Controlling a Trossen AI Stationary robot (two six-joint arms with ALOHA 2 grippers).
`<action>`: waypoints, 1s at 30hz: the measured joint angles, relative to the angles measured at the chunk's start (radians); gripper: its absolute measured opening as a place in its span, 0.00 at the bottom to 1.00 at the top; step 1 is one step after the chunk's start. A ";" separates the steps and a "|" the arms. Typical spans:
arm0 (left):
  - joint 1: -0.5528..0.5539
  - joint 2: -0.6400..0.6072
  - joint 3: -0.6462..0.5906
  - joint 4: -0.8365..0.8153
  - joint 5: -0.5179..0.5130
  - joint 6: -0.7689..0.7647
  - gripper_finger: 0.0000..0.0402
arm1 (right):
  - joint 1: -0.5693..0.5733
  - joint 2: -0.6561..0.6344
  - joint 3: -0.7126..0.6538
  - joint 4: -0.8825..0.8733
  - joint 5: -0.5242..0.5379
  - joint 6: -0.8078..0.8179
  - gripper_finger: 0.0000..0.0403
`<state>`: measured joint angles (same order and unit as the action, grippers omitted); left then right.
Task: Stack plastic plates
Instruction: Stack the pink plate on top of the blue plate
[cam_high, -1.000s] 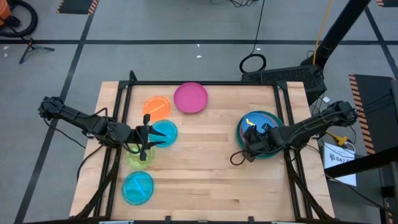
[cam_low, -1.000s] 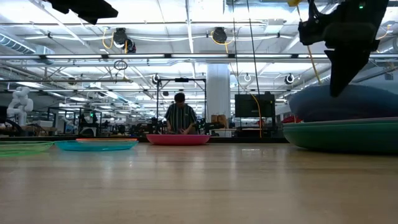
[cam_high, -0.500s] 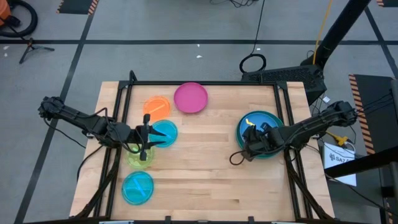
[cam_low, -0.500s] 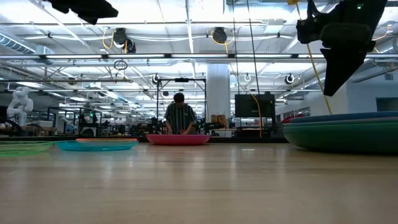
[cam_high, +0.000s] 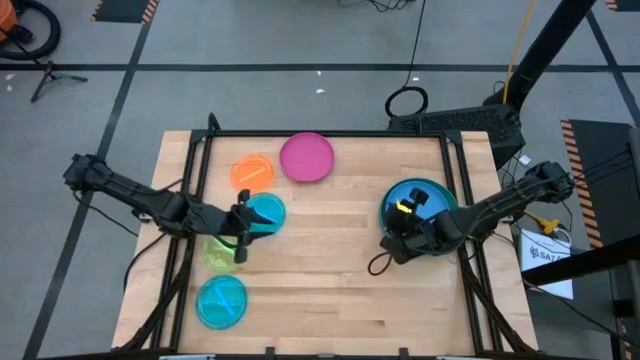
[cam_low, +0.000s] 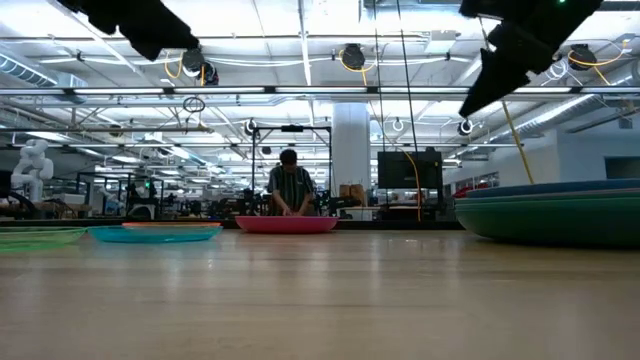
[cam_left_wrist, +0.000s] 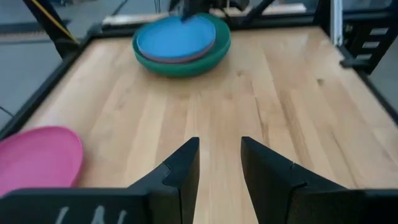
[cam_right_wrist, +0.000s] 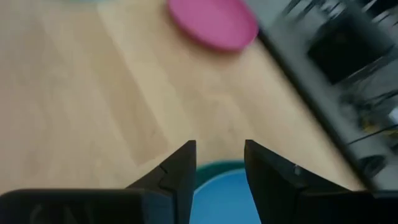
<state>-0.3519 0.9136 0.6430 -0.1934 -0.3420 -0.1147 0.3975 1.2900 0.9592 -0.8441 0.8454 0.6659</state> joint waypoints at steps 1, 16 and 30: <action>0.000 0.020 0.000 0.017 0.000 -0.002 0.31 | 0.004 0.000 0.000 0.008 0.030 -0.008 0.32; 0.059 0.179 0.054 0.090 -0.008 0.058 0.31 | -0.075 -0.010 0.000 0.241 0.086 -0.006 0.27; 0.077 0.166 0.135 -0.164 -0.094 0.227 0.31 | -0.363 0.060 0.000 0.747 -0.267 -0.237 0.20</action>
<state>-0.2752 1.0799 0.7776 -0.3579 -0.4365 0.1126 0.0346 1.3499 0.9596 -0.0975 0.5787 0.4290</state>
